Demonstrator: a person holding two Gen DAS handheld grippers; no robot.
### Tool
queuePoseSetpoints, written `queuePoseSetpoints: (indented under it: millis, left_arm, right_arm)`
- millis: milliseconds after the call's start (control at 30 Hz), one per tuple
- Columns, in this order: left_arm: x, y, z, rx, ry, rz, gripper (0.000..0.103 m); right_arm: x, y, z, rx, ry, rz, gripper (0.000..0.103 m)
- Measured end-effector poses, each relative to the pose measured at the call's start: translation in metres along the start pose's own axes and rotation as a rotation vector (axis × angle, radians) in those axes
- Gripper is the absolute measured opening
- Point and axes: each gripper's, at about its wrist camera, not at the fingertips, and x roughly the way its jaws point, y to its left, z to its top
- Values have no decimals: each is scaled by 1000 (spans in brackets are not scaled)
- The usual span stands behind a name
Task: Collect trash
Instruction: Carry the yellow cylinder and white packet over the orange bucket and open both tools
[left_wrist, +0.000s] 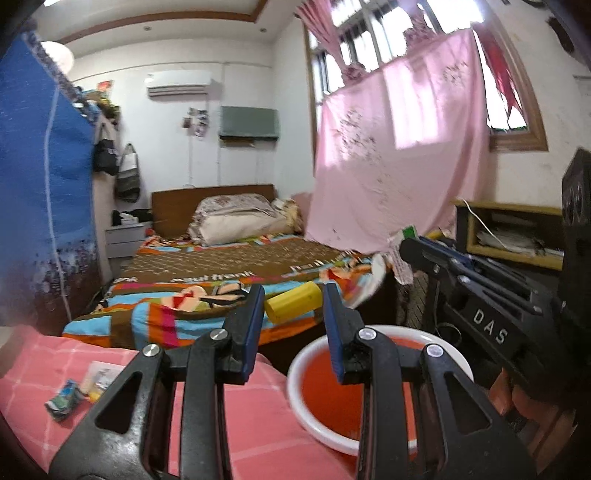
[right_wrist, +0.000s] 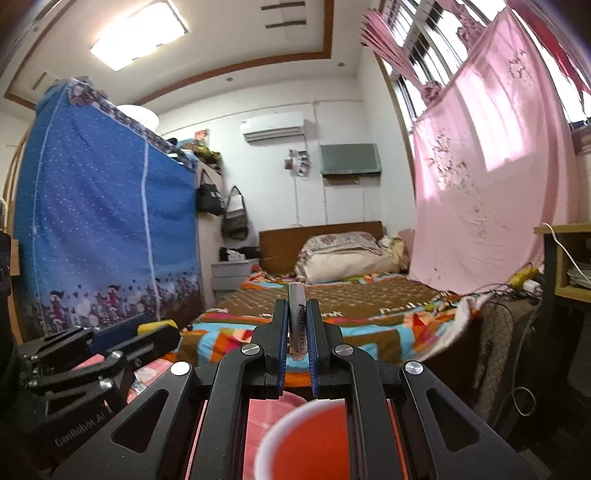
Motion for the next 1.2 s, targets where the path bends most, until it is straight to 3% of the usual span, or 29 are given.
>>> queuePoseSetpoints:
  millis: [300,767,867,1100,1200]
  left_arm:
    - [25,-33,-6,13,87,-65,35]
    - [69,-38,-8,-118,290,-156,36]
    - [74,-34,-9,-146,313,-162,41]
    - [75,-26,-11,-203,325,-154,50]
    - [72,-20,-9,-217,317,-140,53]
  right_arm:
    - [-11,-35,-9,36,48,-48,8]
    - [1,-71,-26,147,204,-100,10]
    - [2,-76,-27,180,224,-100,11]
    - [2,-77,-27,194,229,-114,16]
    - [3,-77,-27,193,233,-116,27]
